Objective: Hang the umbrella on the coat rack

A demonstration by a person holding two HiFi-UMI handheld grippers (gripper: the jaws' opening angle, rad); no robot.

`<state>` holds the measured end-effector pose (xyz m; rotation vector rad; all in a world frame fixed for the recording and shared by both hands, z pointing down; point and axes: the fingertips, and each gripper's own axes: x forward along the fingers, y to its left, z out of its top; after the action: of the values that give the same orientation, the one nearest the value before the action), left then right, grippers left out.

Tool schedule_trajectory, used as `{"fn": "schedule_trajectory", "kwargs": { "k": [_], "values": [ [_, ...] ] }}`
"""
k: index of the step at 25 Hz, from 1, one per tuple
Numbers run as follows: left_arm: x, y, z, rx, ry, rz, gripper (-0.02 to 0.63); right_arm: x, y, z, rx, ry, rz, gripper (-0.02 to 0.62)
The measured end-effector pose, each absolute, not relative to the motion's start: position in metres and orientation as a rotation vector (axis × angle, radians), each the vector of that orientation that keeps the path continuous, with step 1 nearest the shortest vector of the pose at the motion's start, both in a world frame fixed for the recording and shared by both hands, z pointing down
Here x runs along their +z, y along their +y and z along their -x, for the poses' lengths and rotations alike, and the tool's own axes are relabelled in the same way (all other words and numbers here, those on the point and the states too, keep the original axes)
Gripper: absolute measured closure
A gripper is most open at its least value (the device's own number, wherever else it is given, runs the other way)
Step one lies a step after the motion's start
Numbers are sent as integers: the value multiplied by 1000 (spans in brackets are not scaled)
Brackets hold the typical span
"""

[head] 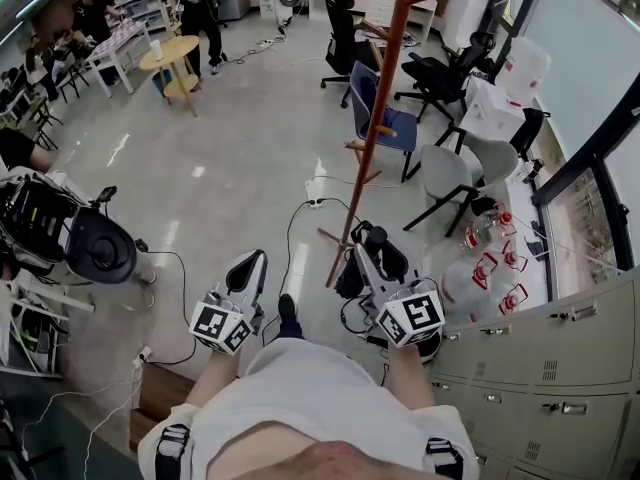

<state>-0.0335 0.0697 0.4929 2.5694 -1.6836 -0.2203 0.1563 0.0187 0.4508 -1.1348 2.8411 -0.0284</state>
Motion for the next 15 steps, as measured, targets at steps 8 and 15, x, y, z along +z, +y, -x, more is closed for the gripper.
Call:
{"fn": "schedule_trajectory", "kwargs": {
  "k": [8,15],
  "values": [
    [498,-24,58,-243,-1578,-2624,597,457,-57,-133,-13,2825,1212,442],
    [492,-124,107,-237,-1482,-2682,597,452,-138,-96,-3,2768,1328,442]
  ]
}}
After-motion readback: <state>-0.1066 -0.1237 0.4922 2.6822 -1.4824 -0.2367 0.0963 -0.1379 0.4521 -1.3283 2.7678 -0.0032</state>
